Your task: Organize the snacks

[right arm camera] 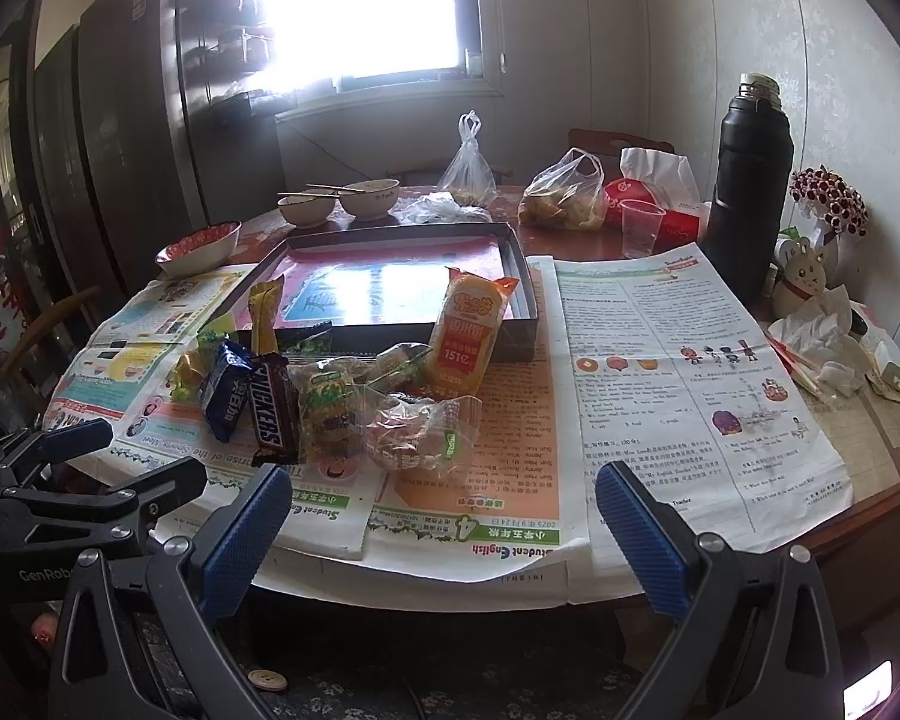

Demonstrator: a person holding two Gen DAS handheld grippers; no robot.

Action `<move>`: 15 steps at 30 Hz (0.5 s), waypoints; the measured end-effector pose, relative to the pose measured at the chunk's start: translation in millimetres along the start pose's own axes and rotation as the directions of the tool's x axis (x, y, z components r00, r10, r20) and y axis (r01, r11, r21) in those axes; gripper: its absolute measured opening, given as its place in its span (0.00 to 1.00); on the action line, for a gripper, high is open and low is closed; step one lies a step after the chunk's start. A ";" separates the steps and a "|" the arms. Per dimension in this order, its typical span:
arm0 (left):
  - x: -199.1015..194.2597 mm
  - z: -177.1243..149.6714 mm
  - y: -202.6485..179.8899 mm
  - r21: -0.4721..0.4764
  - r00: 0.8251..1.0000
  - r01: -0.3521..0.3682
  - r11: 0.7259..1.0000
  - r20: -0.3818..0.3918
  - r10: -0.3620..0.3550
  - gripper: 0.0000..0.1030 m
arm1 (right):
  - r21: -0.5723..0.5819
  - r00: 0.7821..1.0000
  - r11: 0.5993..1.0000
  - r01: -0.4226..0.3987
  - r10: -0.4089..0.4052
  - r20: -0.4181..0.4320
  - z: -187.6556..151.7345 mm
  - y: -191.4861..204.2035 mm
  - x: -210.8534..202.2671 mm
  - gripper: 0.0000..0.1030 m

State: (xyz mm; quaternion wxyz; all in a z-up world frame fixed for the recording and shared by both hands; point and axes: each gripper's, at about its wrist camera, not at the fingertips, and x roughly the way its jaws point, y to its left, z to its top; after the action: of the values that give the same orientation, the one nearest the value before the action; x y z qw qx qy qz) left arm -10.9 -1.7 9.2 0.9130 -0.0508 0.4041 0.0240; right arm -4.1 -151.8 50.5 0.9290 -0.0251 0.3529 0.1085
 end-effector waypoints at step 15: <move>-4.5 -1.3 -0.9 0.005 1.000 -0.007 1.000 0.013 0.007 0.99 | -0.002 1.000 1.000 -0.001 0.001 0.002 -0.3 -0.8 -1.3 0.99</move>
State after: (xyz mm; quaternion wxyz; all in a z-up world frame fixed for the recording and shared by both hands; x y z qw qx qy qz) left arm -14.8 -2.7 11.7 0.9156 -0.0472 0.3984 0.0265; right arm -5.1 -152.8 51.1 0.9292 -0.0255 0.3521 0.1093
